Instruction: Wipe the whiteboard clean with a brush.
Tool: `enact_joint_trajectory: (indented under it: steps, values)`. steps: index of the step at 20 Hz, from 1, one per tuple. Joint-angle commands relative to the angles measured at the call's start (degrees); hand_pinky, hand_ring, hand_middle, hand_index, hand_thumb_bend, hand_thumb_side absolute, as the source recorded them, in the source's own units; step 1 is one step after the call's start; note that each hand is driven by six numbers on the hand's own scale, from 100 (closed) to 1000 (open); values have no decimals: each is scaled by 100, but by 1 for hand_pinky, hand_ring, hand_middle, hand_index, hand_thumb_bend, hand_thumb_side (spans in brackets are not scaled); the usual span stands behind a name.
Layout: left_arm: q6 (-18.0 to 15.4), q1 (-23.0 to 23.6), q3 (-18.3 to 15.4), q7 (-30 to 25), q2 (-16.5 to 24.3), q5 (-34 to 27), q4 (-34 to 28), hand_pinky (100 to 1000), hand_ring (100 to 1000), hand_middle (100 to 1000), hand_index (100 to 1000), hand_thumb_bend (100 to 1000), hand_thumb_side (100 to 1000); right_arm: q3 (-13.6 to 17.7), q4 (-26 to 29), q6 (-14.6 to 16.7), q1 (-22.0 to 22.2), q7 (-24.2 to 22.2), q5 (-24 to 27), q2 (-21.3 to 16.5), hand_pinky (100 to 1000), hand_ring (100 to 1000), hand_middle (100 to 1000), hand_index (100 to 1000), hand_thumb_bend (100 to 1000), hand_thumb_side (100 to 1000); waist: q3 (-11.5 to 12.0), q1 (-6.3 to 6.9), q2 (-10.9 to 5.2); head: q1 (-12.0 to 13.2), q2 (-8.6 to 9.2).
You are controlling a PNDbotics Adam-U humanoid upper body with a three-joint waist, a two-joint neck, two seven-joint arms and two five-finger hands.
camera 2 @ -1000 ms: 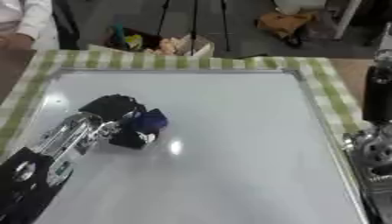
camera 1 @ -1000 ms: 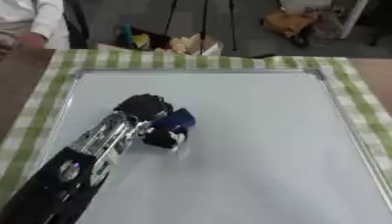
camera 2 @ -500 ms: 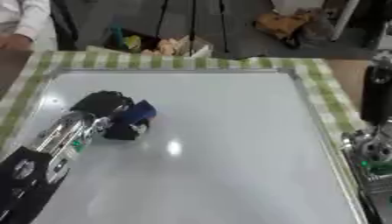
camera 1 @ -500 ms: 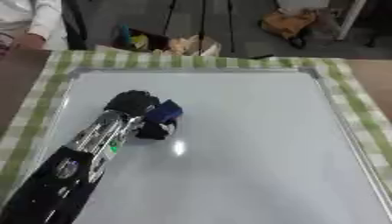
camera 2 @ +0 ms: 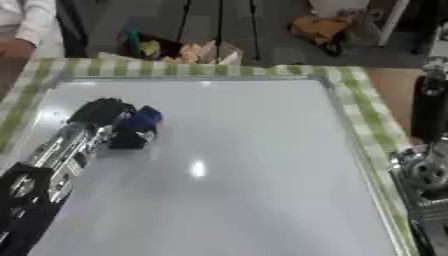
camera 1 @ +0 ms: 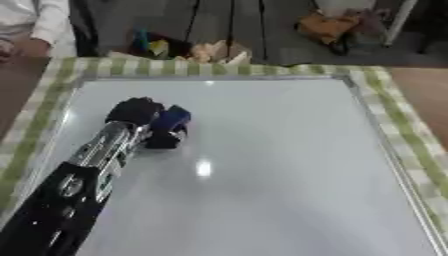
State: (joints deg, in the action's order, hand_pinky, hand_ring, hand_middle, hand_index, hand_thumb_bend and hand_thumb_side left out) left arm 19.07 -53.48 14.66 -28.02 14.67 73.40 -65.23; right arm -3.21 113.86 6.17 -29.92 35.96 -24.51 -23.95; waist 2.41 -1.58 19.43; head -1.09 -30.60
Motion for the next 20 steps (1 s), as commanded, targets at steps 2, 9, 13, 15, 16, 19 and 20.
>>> enact_joint_trajectory:
  steps: [2, 9, 13, 15, 16, 19, 20]
  values:
    - [148, 107, -121, -62, 226, 202, 284, 100, 314, 388, 703, 100, 797, 54, 73, -11, -47, 13, 22, -100, 814, 858, 723, 813, 100, 1000, 19, -26, -59, -14, 39]
    - [302, 170, -237, -35, 303, 345, 285, 100, 313, 388, 703, 100, 790, 62, 73, -17, -41, 17, 18, -108, 814, 858, 723, 813, 100, 1000, 44, -35, -69, -28, 34]
    - [373, 207, -272, 10, 356, 385, 114, 100, 311, 386, 703, 100, 788, 60, 73, -14, -44, 13, 15, -107, 814, 857, 723, 812, 100, 1000, 58, -40, -75, -35, 29]
    - [397, 234, -291, 4, 388, 391, 24, 100, 309, 385, 703, 100, 790, 63, 73, -16, -45, 12, 13, -112, 814, 857, 723, 812, 100, 1000, 61, -44, -79, -38, 33]
    - [401, 250, -294, 1, 406, 385, -36, 100, 308, 385, 703, 100, 790, 63, 73, -15, -47, 12, 11, -114, 814, 857, 723, 812, 100, 1000, 62, -46, -79, -41, 36]
    - [364, 312, -254, -20, 475, 338, -261, 100, 306, 384, 703, 100, 793, 64, 73, -15, -46, 11, 9, -117, 814, 857, 723, 812, 100, 1000, 67, -42, -81, -49, 35]
    - [349, 336, -238, -38, 495, 318, -344, 100, 306, 384, 703, 100, 795, 64, 73, -15, -45, 12, 10, -117, 814, 857, 723, 812, 100, 1000, 70, -41, -82, -50, 36]
